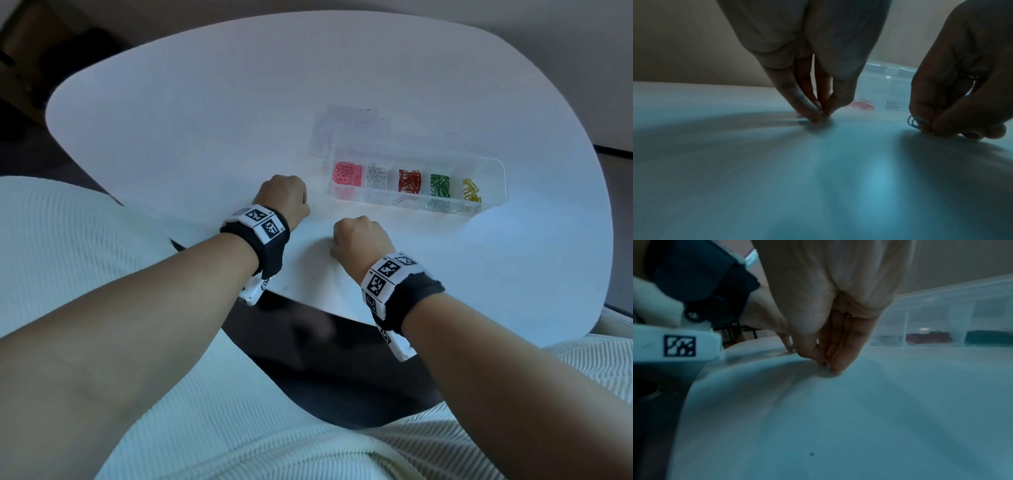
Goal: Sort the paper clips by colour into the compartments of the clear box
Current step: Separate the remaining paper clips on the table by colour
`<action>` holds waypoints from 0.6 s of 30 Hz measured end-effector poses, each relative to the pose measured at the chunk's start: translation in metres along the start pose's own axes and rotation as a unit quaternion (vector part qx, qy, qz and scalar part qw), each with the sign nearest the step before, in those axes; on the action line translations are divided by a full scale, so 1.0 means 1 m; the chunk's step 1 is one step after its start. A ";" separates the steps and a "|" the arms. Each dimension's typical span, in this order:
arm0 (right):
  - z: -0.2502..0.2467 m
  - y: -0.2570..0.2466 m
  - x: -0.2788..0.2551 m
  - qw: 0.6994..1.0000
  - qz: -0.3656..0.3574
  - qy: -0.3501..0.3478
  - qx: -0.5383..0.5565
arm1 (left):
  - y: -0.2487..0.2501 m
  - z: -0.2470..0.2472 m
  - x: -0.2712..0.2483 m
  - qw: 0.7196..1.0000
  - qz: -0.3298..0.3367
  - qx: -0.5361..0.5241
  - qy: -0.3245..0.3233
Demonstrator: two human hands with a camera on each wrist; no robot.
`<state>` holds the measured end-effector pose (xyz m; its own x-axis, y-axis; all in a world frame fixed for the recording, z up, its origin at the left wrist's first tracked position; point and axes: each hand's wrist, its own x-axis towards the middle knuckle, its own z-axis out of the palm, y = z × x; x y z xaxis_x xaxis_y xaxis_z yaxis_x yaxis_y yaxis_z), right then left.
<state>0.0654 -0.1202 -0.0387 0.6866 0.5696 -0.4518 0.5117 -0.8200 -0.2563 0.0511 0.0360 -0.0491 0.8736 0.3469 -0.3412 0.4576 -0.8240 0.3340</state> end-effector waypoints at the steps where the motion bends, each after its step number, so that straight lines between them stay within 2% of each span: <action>1: 0.000 0.003 -0.001 1.000 0.011 0.004 0.013 | 0.000 0.001 0.000 1.000 0.002 0.006 0.001; 5: -0.008 0.018 -0.007 0.995 0.045 0.042 0.077 | -0.001 0.003 0.003 1.000 0.008 0.003 0.006; 11: -0.021 0.046 -0.016 0.970 0.022 0.165 0.176 | 0.000 0.005 0.003 0.999 -0.010 -0.039 0.004; 14: -0.024 0.056 -0.018 0.959 0.027 0.191 0.208 | 0.001 0.005 0.004 0.998 -0.005 -0.061 0.034; 18: -0.021 0.058 -0.017 0.950 0.031 0.200 0.239 | 0.002 0.002 0.012 0.999 0.020 -0.026 0.017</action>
<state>0.0938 -0.1765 -0.0279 0.8975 0.4173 -0.1428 0.2371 -0.7294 -0.6416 0.0623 0.0374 -0.0544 0.8962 0.3292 -0.2974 0.4292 -0.8131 0.3932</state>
